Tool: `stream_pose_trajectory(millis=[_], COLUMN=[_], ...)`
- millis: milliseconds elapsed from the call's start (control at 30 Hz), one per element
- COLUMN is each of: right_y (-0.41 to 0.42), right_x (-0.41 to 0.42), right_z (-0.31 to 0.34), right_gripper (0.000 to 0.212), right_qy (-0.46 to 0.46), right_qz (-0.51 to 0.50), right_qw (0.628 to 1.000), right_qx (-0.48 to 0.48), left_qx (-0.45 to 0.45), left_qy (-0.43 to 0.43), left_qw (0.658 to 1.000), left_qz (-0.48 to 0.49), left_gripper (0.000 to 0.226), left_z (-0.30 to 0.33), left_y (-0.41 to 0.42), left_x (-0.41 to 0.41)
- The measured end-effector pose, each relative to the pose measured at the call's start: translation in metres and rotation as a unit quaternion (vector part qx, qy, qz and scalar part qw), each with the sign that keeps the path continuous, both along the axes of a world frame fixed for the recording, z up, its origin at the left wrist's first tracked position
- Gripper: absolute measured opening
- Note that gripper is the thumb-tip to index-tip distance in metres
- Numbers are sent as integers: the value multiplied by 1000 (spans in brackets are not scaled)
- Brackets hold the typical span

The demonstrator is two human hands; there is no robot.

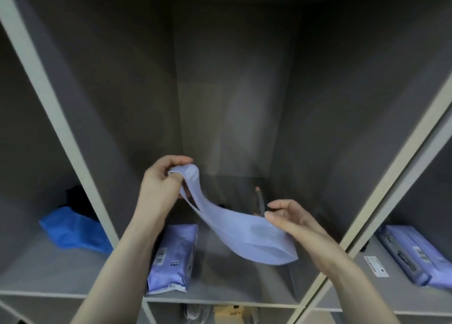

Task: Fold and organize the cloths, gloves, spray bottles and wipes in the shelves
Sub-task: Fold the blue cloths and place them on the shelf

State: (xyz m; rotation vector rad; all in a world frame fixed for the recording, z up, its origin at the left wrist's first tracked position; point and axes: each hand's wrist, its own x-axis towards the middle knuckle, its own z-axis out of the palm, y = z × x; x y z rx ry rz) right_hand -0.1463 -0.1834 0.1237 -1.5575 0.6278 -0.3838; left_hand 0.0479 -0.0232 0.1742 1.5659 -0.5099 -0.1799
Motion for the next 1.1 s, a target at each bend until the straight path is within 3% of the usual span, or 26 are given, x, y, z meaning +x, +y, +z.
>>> stream_pose_trajectory(millis=[100,233,300,367,533,633,767,933,1033,1100], right_y=[13,46,55,60,64,68,73,77,78,74], right_x=[9,26,31,33,33,33,32,24,17,13], right_z=[2,10,6,5,0,-1,4,4,2,4], right_gripper=[54,64,65,71,61,68,68,54,28,19], right_qy=[12,-33,-10,14,8,50,55,54,-8,-52], right_qz=[35,77,38,-16,-23,-12,-17,-55,-63,-75], right_qw=[997,983,976,970,960,948,953,945,960,987], right_qx=[-66,-165,-215,-241,-279,-315,-298,-318,-271,-129], left_qx=[8,88,115,161,141,140,124,49,91,121], left_qy=[-43,-100,-122,-137,-40,-23,-15,65,58,48], left_qw=[997,985,981,971,950,935,953,983,955,910], left_qz=[-68,-109,-93,-110,-277,-325,-276,-162,-277,-393], left_gripper=[28,25,24,37,65,74,63,41,43,55], left_z=[-6,-25,-23,-19,-13,-11,-12,-8,-6,-7], left_y=[-13,-31,-34,-34,-22,-14,-12,-16,-8,0], left_x=[-28,-59,-69,-71,-55,-47,-52,-67,-69,-68])
